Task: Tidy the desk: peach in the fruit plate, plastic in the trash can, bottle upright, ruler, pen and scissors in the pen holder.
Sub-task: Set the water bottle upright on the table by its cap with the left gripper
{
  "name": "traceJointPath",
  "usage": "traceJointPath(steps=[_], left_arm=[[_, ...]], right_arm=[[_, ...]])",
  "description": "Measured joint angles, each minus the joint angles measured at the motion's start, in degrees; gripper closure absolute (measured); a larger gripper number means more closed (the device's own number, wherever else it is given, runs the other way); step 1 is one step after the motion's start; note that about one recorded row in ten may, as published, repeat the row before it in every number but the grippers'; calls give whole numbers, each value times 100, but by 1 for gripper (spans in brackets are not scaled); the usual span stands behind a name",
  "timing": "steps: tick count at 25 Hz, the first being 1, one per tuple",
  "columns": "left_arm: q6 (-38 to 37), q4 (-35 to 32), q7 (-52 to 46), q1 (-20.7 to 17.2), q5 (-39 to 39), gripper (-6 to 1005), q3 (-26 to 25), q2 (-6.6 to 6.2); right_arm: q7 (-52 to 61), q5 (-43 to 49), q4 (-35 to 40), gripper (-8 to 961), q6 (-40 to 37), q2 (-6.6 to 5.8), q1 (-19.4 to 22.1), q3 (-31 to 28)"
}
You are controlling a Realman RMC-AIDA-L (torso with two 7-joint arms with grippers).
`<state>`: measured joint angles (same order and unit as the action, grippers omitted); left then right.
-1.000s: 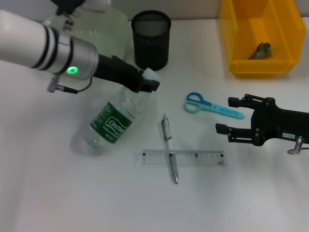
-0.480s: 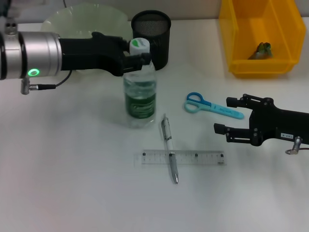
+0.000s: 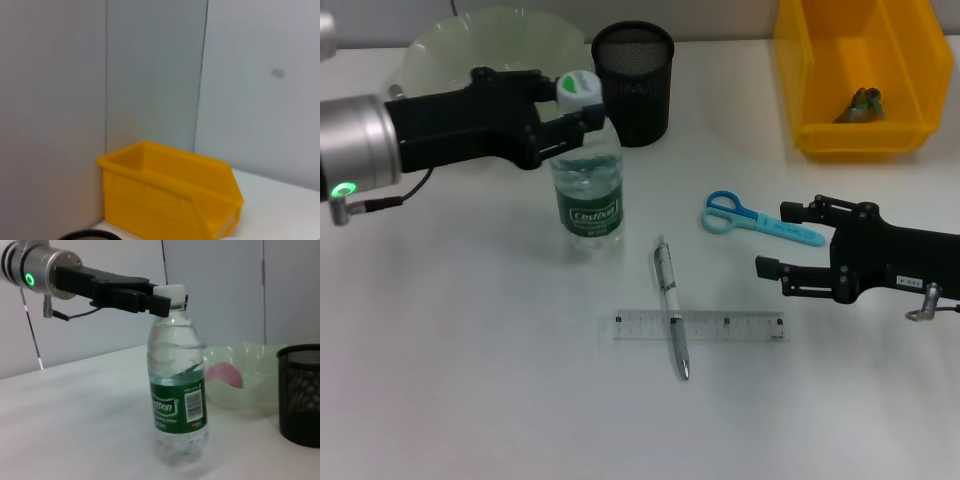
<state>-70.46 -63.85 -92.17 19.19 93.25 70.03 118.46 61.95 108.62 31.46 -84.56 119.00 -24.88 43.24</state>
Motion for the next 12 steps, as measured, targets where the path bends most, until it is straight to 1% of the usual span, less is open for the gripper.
traceJointPath(steps=[1, 2, 3, 4, 5, 8, 9, 10, 11, 12], left_arm=[[0, 0, 0, 0, 0, 565, 0, 0], [-62, 16, 339, -247, -332, 565, -97, -8], [-62, 16, 339, -247, -332, 564, -97, -8], [-163, 55, 526, -381, -482, 564, -288, -7], [-163, 55, 526, -381, -482, 564, -288, -7], [-377, 384, 811, -535, -716, 564, -831, 0], [-417, 492, 859, -546, -754, 564, -954, -1], [-417, 492, 859, -546, -754, 564, -954, -1], [-500, 722, 1000, -552, -797, 564, -1231, -8], [-517, 787, 1046, -552, -801, 564, -1317, -9]], right_arm=[[0, 0, 0, 142, 0, 0, 0, 0], [0, 0, 0, 142, -36, 0, 0, 0], [0, 0, -1, 142, -60, 0, -2, 0], [1, 0, -5, 142, -76, -1, -7, 0], [1, 0, -10, 142, -84, -1, -10, 0], [1, 0, -27, 143, -93, -1, -35, 19], [1, 0, -44, 143, -93, -1, -50, 27], [1, 0, -66, 143, -94, 1, -66, 35], [1, 0, -89, 144, -94, 2, -80, 40], [1, 0, -118, 144, -92, 3, -98, 42]])
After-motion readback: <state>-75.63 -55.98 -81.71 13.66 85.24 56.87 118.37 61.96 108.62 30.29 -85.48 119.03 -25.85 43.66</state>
